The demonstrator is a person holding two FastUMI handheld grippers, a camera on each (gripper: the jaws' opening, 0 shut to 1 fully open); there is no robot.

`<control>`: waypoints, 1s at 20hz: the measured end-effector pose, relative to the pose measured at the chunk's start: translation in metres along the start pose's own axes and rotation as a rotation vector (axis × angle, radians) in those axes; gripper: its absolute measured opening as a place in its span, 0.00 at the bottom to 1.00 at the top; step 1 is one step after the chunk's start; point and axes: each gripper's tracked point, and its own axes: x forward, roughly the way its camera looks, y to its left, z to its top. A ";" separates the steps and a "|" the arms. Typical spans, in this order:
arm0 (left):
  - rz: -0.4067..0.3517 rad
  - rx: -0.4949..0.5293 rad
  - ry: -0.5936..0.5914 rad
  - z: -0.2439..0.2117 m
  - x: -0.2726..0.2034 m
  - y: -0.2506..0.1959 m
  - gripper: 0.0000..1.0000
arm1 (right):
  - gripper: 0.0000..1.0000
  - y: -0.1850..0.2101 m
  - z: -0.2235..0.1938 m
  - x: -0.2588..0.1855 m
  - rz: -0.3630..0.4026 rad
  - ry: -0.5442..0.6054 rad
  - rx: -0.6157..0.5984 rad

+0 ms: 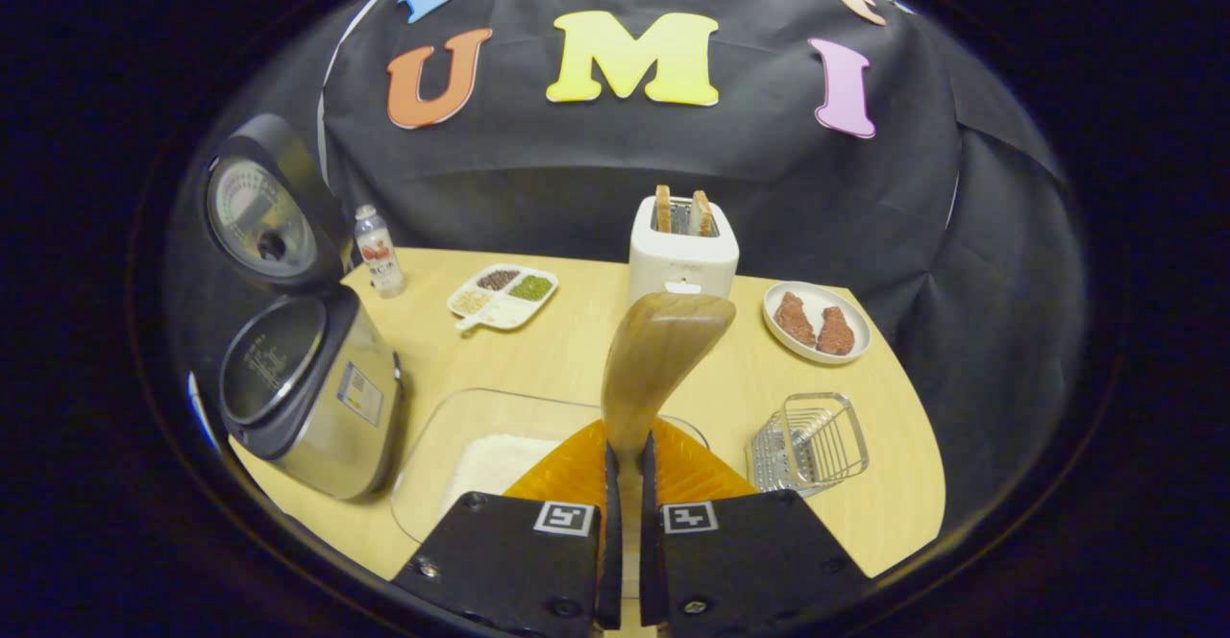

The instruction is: Close the left gripper, press the button to open the rice cooker; take a wooden spoon from the chopstick holder with the right hand, scoop a spoonful of rice and pour it into the rice cooker, then put the wooden spoon back into the chopstick holder.

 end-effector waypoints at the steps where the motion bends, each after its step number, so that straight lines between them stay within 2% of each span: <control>1: -0.002 0.003 0.006 -0.002 -0.001 0.000 0.95 | 0.13 0.002 -0.005 0.003 -0.004 0.001 -0.015; 6: -0.015 0.008 0.057 -0.017 0.002 -0.006 0.95 | 0.12 0.018 -0.019 0.011 -0.001 -0.006 -0.026; 13: 0.003 0.014 0.095 -0.025 -0.004 -0.001 0.95 | 0.13 0.076 -0.028 0.008 0.158 0.015 0.093; 16: 0.020 0.009 0.110 -0.029 -0.007 0.005 0.95 | 0.12 0.088 -0.029 0.004 0.205 0.030 0.144; 20: 0.040 0.004 0.125 -0.033 -0.012 0.008 0.95 | 0.13 0.099 -0.028 -0.003 0.288 0.070 0.276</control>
